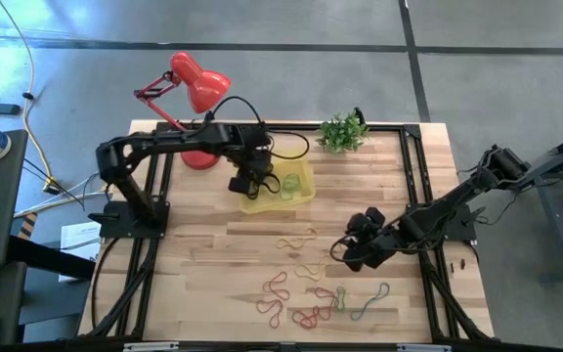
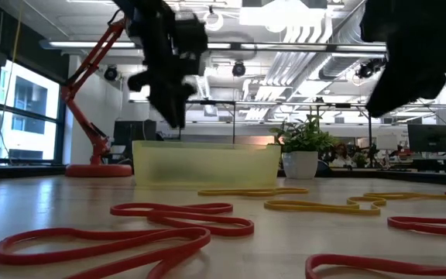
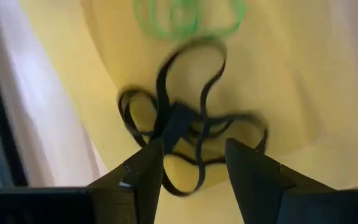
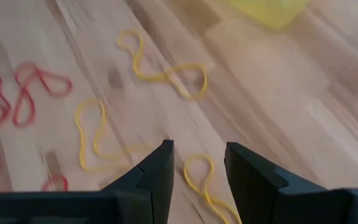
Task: Pick and place rubber bands into bin
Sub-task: Put the yellow rubber band into the yellow bin
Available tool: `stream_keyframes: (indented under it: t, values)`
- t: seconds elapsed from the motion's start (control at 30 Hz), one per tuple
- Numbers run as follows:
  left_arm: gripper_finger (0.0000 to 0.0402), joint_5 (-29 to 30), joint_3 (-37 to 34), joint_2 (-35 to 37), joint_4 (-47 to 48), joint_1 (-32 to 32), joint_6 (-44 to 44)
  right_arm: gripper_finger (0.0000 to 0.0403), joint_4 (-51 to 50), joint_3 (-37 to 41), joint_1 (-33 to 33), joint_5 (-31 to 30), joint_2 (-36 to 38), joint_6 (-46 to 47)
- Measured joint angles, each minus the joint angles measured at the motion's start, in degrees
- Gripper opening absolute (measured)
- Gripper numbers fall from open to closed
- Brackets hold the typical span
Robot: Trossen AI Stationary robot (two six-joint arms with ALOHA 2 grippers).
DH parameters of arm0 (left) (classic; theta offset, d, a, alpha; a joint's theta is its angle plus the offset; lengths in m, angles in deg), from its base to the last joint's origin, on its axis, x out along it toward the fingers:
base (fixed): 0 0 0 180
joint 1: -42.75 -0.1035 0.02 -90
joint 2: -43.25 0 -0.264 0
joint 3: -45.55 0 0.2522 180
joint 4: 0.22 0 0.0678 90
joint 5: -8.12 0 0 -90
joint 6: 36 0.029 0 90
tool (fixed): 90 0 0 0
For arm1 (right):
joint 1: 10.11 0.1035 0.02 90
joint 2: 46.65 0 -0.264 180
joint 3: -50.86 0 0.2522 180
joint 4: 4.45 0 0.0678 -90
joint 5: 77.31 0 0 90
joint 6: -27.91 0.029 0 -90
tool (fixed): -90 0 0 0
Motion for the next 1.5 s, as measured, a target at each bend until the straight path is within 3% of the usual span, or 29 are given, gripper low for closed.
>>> stream_keyframes:
  t: [0.13, 0.33, 0.5, 0.63, 0.77, 1.0, 1.27, 1.5]
  values:
    - [0.0151, -0.07, 1.53, 4.49, -0.02, 4.76, -0.13, 0.0134, -4.08, 0.00, 0.06, 2.72, 0.00, 1.70]
    - [0.0139, -0.09, 1.54, 10.50, -0.64, 14.69, -2.17, 0.0134, -2.64, 0.00, -0.19, 1.62, 0.00, -1.27]
    - [0.0140, 2.28, 1.54, 11.63, 0.09, 22.27, -2.73, 0.0134, 3.66, 0.00, -3.13, 1.47, 0.00, -13.75]
    - [0.0137, 5.06, 1.54, 11.61, 1.73, 25.77, -4.11, 0.0134, 10.73, 0.00, -7.67, 6.70, -0.94, -28.00]
    - [0.0134, 5.55, 1.49, 12.16, 2.97, 27.15, -6.23, 0.0134, 17.37, 0.00, -13.05, 15.58, -3.48, -37.30]
    - [0.0135, 8.33, -1.67, 16.16, 5.10, 26.98, -10.79, 0.0134, 27.29, -0.08, -19.49, 27.45, -9.89, -44.54]
    - [0.0136, 10.97, -13.37, 28.32, 1.24, 27.23, -22.07, 0.0134, 28.64, -4.31, -20.95, 33.22, -18.41, -50.64]
    - [0.0136, 18.10, -20.30, 37.83, -0.39, 30.44, -30.93, 0.0134, 28.05, -8.84, -22.53, 36.72, -24.87, -52.47]
